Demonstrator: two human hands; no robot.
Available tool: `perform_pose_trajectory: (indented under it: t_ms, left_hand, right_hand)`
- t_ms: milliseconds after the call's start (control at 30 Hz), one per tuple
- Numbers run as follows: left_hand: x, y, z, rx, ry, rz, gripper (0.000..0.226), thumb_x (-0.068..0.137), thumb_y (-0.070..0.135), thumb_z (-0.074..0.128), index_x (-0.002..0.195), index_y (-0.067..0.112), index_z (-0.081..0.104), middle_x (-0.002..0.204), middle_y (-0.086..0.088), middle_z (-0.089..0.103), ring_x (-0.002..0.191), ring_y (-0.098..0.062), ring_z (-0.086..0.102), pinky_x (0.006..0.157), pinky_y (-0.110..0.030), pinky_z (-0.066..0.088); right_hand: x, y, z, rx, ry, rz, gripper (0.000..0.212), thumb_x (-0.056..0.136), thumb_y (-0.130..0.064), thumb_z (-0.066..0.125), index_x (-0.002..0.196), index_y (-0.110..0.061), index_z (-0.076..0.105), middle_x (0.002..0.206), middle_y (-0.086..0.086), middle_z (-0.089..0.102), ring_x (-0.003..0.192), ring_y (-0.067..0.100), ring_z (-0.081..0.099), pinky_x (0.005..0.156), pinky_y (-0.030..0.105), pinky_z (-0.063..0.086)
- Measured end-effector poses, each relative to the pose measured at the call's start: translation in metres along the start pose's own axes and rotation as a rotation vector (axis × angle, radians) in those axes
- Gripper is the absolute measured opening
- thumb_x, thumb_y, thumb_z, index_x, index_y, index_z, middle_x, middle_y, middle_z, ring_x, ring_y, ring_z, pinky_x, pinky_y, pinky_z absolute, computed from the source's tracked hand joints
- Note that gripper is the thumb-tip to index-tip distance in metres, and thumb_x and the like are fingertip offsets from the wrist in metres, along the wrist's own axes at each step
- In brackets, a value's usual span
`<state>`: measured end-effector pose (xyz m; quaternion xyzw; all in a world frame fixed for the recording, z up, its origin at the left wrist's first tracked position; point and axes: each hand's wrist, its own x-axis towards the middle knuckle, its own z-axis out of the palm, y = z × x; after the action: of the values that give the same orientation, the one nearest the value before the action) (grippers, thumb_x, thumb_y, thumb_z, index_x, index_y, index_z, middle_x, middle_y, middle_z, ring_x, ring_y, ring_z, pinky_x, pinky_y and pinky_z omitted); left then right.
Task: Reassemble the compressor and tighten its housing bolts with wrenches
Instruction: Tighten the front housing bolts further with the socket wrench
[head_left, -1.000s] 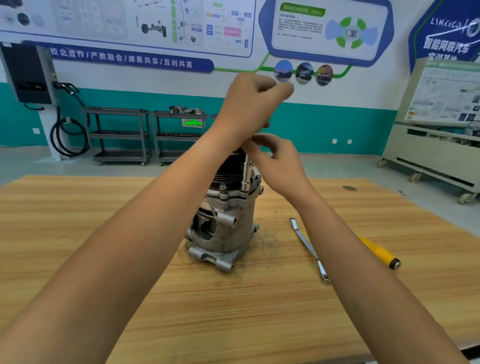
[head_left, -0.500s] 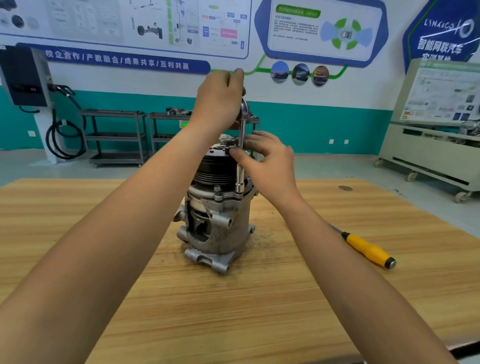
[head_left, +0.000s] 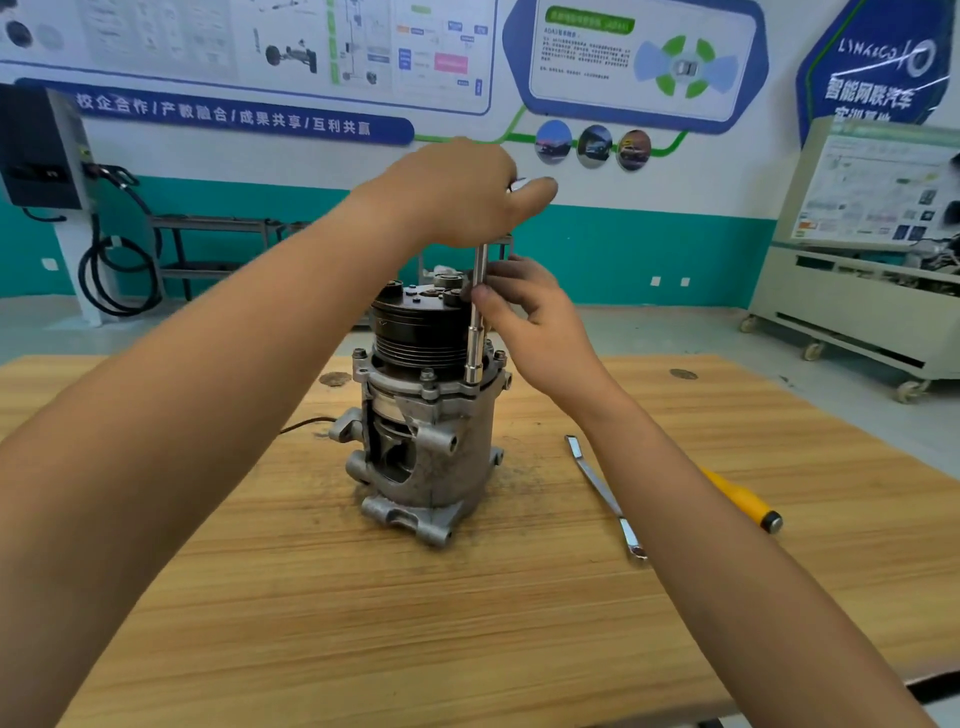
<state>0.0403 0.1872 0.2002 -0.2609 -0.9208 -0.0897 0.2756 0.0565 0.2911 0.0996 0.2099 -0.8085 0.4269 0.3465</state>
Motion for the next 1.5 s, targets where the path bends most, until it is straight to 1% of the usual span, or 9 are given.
perform_pose_trajectory:
  t_ms: [100, 233, 400, 533, 600, 833, 1000, 1233, 1500]
  left_hand:
    - [-0.003, 0.0, -0.008, 0.138, 0.038, 0.035, 0.062, 0.093, 0.055, 0.037, 0.083, -0.001, 0.063, 0.068, -0.01, 0.054, 0.065, -0.025, 0.049, 0.051, -0.03, 0.029]
    - [-0.016, 0.001, -0.012, -0.122, 0.044, 0.059, 0.044, 0.095, 0.04, 0.046, 0.092, 0.0, 0.064, 0.084, -0.018, 0.063, 0.069, -0.025, 0.051, 0.059, -0.03, 0.038]
    - [-0.027, 0.0, 0.006, -0.708, 0.122, -0.129, 0.03, 0.096, 0.016, 0.038, 0.102, -0.004, 0.06, 0.096, -0.015, 0.068, 0.085, -0.027, 0.064, 0.086, -0.042, 0.053]
    - [-0.026, 0.002, 0.016, -1.521, 0.043, -0.392, 0.021, 0.098, 0.013, 0.03, 0.099, 0.013, 0.051, 0.081, -0.009, 0.071, 0.074, -0.019, 0.069, 0.066, -0.027, 0.055]
    - [-0.025, -0.001, 0.019, -1.662, 0.001, -0.427, 0.021, 0.099, 0.019, 0.031, 0.092, 0.012, 0.049, 0.08, -0.011, 0.072, 0.072, -0.019, 0.069, 0.061, -0.026, 0.056]
    - [-0.019, 0.0, 0.008, -0.317, 0.222, -0.052, 0.025, 0.087, 0.026, 0.062, 0.105, 0.01, 0.068, 0.095, -0.004, 0.065, 0.087, -0.015, 0.057, 0.073, -0.024, 0.041]
    - [-0.021, -0.005, -0.003, -0.392, 0.117, 0.075, 0.023, 0.083, 0.015, 0.066, 0.103, 0.004, 0.07, 0.096, -0.015, 0.069, 0.077, -0.012, 0.055, 0.074, -0.027, 0.044]
    - [-0.024, -0.014, 0.018, -0.36, 0.299, -0.076, 0.026, 0.08, 0.034, 0.07, 0.086, 0.008, 0.067, 0.082, -0.005, 0.064, 0.078, -0.016, 0.056, 0.068, -0.028, 0.038]
    - [-0.034, -0.014, 0.032, -1.046, 0.3, -0.297, 0.016, 0.08, 0.015, 0.073, 0.092, 0.011, 0.063, 0.076, 0.002, 0.064, 0.076, -0.013, 0.064, 0.076, -0.028, 0.054]
  right_hand:
    - [0.001, -0.004, 0.002, 0.085, 0.067, 0.145, 0.024, 0.089, -0.021, 0.063, 0.104, -0.002, 0.07, 0.102, -0.005, 0.056, 0.115, 0.02, 0.052, 0.103, 0.046, 0.035]
    - [0.002, -0.004, 0.006, 0.035, 0.112, 0.175, 0.027, 0.087, -0.03, 0.065, 0.101, -0.007, 0.069, 0.104, -0.005, 0.058, 0.113, 0.018, 0.053, 0.101, 0.048, 0.036]
    - [0.007, -0.007, 0.004, -0.024, -0.01, 0.057, 0.03, 0.099, -0.015, 0.044, 0.104, 0.008, 0.062, 0.112, 0.017, 0.059, 0.109, 0.026, 0.049, 0.097, 0.044, 0.036]
    - [0.007, -0.009, -0.002, 0.062, 0.047, 0.072, 0.022, 0.095, -0.009, 0.052, 0.094, 0.005, 0.068, 0.099, 0.015, 0.061, 0.096, 0.017, 0.05, 0.086, 0.029, 0.037]
    - [0.007, -0.009, -0.002, 0.058, 0.078, 0.093, 0.017, 0.091, -0.013, 0.06, 0.091, 0.0, 0.071, 0.093, 0.004, 0.059, 0.096, 0.016, 0.053, 0.088, 0.031, 0.04]
    - [0.009, -0.013, 0.007, -0.036, 0.142, 0.139, 0.022, 0.08, -0.035, 0.072, 0.067, -0.026, 0.057, 0.095, -0.003, 0.061, 0.104, 0.019, 0.056, 0.096, 0.049, 0.038]
    - [0.01, -0.01, 0.006, 0.024, -0.008, 0.081, 0.026, 0.095, -0.022, 0.053, 0.102, -0.004, 0.07, 0.12, 0.003, 0.058, 0.119, 0.014, 0.044, 0.105, 0.045, 0.031]
    - [0.01, -0.012, 0.002, 0.009, 0.042, 0.086, 0.02, 0.087, -0.023, 0.064, 0.083, -0.006, 0.073, 0.092, -0.014, 0.056, 0.108, 0.015, 0.054, 0.1, 0.051, 0.034]
    - [0.009, -0.008, 0.005, 0.055, 0.003, 0.09, 0.023, 0.094, -0.019, 0.055, 0.106, -0.007, 0.07, 0.097, -0.019, 0.052, 0.114, 0.013, 0.046, 0.104, 0.038, 0.033]
